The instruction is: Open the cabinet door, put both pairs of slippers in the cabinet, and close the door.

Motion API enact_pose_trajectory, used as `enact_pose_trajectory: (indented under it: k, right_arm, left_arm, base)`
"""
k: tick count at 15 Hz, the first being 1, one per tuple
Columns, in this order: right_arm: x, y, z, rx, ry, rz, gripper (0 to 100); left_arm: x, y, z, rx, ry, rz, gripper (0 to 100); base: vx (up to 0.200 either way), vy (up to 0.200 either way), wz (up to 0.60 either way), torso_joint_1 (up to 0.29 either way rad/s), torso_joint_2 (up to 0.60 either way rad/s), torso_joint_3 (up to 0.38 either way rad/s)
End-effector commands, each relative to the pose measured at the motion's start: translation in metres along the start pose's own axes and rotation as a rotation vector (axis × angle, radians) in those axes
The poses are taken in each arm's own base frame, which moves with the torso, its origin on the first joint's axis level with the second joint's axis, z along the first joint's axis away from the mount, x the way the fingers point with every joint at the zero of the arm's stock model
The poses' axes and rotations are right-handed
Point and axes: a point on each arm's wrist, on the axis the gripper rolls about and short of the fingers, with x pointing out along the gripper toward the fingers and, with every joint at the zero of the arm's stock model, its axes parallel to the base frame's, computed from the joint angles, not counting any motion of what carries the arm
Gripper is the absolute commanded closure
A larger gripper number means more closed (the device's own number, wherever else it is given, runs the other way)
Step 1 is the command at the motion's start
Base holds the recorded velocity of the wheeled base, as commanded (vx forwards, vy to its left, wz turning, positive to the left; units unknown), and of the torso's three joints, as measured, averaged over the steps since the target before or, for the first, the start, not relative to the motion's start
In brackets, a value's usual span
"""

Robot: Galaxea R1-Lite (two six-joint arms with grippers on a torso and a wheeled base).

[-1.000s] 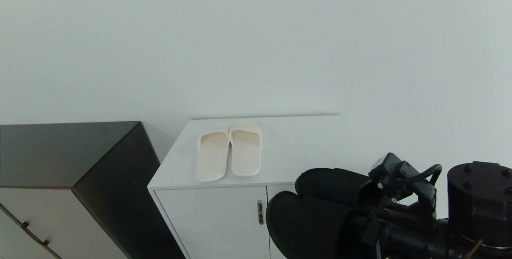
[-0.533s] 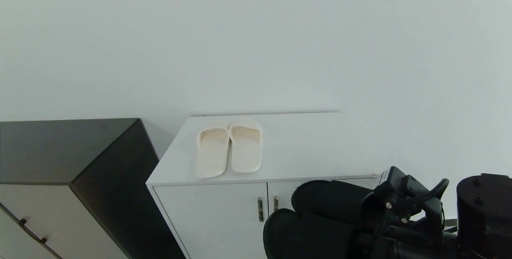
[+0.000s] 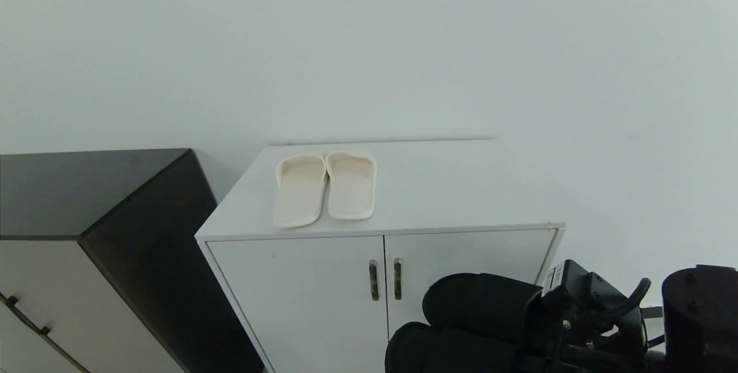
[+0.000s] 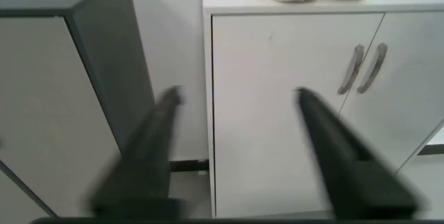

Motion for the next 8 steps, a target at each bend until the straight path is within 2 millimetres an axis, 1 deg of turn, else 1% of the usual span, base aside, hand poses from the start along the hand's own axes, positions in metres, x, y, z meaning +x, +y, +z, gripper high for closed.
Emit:
enact_pose_trajectory:
  k: [1,4,6,7,8]
  right_arm:
    - [0.0004,0.0003,-0.0010,-0.001,0.004,0.002,100]
    - [-0.0015,0.0003,-0.0032,-0.007,0.009,0.000,100]
    - [0.0022,0.0001,-0.0058,-0.010,0.027,0.003,100]
    - [0.0052,-0.0002,-0.0084,-0.010,0.044,0.003,100]
    - [0.0058,0.0001,-0.0089,-0.011,0.047,0.005,100]
  left_arm:
    - [0.0000,0.0000,0.0001,0.000,-0.002,0.000,0]
    - [0.0001,0.0000,0.0000,0.002,0.001,-0.002,0]
    - [0.0001,-0.0004,0.0000,0.014,0.001,-0.016,0]
    - [0.0001,-0.0004,-0.0003,0.028,0.004,-0.019,0]
    - [0.0015,-0.0007,0.0005,0.076,0.022,-0.039,0]
  base:
    - [0.000,0.000,0.00,-0.227,0.55,0.320]
    - [0.000,0.000,0.00,-0.222,0.54,0.325]
    - [0.000,0.000,0.00,-0.198,0.52,0.312]
    - [0.000,0.000,0.00,-0.188,0.52,0.315]
    - [0.000,0.000,0.00,-0.183,0.52,0.310]
